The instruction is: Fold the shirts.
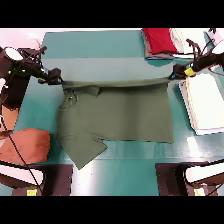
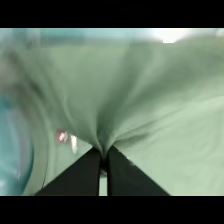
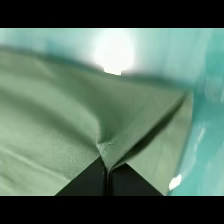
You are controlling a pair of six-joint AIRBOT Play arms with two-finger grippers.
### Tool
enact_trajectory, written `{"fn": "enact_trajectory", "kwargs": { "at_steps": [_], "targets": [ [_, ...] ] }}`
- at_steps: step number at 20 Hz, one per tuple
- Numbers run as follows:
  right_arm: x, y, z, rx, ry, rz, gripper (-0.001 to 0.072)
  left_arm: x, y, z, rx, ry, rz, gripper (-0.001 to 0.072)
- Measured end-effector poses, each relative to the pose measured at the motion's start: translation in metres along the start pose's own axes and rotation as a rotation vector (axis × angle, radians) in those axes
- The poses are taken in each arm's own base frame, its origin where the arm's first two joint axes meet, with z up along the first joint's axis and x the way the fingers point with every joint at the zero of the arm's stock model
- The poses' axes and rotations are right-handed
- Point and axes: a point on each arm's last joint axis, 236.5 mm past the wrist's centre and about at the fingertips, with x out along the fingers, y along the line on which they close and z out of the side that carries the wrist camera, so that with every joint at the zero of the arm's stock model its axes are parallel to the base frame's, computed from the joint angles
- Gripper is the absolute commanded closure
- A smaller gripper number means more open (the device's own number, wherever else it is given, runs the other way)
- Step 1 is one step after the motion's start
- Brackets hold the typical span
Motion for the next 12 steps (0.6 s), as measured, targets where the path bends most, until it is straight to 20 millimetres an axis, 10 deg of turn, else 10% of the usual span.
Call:
{"fn": "enact_trajectory", "kwargs": {
  "at_steps": [5, 6, 7, 8, 12],
  "targets": [
    [0.025, -0.014, -0.047, 0.042, 0.076, -0.030, 0.0692, 0.032, 0.015, -0.048, -0.019, 0.148, 0.040, 0.0668],
    [0.028, -0.015, -0.055, 0.049, 0.087, -0.033, 0.0689, 0.035, 0.019, -0.055, -0.028, 0.169, 0.054, 0.0431],
    [0.031, -0.017, -0.061, 0.054, 0.093, -0.036, 0.0559, 0.036, 0.022, -0.060, -0.034, 0.184, 0.069, 0.0187],
    [0.033, -0.018, -0.065, 0.058, 0.097, -0.039, 0.0308, 0.035, 0.024, -0.065, -0.039, 0.198, 0.082, 0.0183],
    [0.021, -0.010, -0.066, 0.049, 0.062, -0.035, 0.0281, 0.011, 0.016, -0.070, -0.027, 0.177, 0.109, 0.0185]
  ]
}}
